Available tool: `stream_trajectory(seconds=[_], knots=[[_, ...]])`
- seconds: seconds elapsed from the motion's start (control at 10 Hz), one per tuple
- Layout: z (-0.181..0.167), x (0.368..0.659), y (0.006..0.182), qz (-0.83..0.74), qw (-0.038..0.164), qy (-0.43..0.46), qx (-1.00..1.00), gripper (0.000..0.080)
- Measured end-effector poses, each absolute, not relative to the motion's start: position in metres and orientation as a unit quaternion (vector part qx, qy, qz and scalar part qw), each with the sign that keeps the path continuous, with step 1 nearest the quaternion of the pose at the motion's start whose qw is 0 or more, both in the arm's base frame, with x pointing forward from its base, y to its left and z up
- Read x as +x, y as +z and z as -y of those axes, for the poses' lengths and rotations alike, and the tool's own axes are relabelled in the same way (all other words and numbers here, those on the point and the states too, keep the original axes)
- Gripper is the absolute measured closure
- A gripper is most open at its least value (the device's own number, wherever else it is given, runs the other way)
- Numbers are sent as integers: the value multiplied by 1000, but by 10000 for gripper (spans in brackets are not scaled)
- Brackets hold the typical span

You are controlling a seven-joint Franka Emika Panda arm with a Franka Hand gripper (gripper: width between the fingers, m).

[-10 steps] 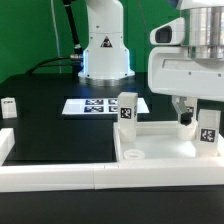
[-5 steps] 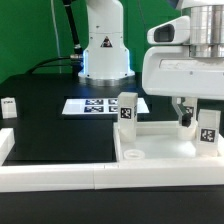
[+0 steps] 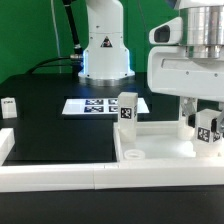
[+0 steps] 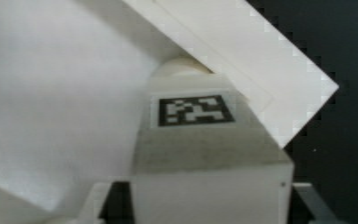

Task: Assemble square table

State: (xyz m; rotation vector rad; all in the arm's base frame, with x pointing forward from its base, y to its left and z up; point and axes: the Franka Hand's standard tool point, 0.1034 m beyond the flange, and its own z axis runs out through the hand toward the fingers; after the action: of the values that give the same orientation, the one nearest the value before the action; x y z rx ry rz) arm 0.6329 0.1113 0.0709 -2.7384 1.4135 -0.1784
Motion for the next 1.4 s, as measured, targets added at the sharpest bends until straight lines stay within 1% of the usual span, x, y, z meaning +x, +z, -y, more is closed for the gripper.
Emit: stream_trajectory(seconds=[0.2,0.5,0.7,0.8,0.9,1.4], knots=[[-110,631,71,-543,28,-50,-838,509],[-106,628,70,-668,47,-27,-742,509],[-107,627,70,-747,64,2,-661,509],[-107,626,70,-775,68,11,-628,509],[-107,626,70,-805,69,18,-589,509],[-102,624,70,-858,60,24,-509,504]])
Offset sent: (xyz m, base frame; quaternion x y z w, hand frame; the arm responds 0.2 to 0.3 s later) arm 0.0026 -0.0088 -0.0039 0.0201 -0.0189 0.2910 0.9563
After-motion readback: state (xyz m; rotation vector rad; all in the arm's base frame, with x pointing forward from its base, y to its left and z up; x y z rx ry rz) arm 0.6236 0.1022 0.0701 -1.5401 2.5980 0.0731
